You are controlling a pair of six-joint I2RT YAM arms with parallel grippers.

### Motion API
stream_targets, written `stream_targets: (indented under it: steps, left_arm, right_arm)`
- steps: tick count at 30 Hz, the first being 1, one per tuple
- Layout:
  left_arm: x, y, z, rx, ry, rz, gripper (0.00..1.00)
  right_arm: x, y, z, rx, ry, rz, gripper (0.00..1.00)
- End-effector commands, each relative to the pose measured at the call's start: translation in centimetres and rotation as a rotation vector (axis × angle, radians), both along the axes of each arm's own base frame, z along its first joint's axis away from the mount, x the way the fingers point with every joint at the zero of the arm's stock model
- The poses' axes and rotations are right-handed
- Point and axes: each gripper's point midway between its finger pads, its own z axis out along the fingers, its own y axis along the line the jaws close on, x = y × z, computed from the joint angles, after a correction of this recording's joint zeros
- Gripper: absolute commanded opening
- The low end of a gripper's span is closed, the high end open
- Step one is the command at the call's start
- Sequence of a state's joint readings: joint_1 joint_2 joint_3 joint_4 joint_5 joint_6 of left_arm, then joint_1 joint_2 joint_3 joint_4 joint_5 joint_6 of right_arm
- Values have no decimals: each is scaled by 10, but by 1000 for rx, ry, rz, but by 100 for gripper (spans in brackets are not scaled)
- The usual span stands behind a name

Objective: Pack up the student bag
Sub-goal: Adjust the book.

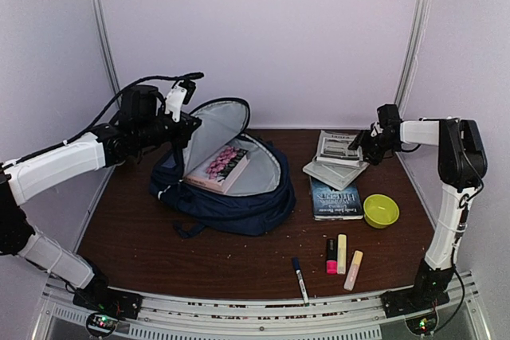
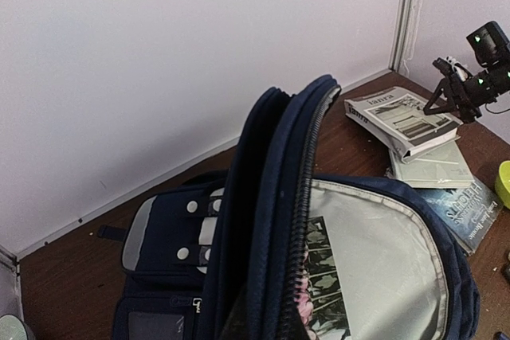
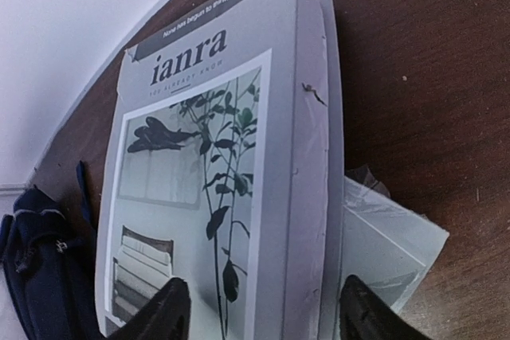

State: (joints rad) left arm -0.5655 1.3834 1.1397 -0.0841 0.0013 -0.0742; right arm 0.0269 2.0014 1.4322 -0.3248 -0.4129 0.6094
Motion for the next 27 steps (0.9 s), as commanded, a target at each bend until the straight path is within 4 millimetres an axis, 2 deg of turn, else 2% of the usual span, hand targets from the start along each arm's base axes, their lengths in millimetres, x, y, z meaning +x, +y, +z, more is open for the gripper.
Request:
stream_targets:
  steps: [1, 9, 15, 20, 23, 27]
  left_arm:
    - [14, -3, 55, -114, -140, 16, 0]
    - [14, -5, 63, -109, -151, 5, 0]
    - [12, -1, 62, -88, -160, 12, 0]
    - [11, 1, 60, -86, -164, 17, 0]
    - [11, 1, 59, -83, -164, 18, 0]
    - [9, 4, 60, -76, -177, 25, 0]
  right_arm:
    - [-5, 6, -2, -3, -4, 29, 59]
    - [-23, 14, -15, 12, 24, 63, 36]
    - [-33, 20, -12, 5, 24, 93, 9]
    - [-45, 34, -4, 17, 15, 157, 0]
    - [-55, 49, 8, 41, -2, 210, 0]
    - [-81, 69, 17, 12, 18, 302, 0]
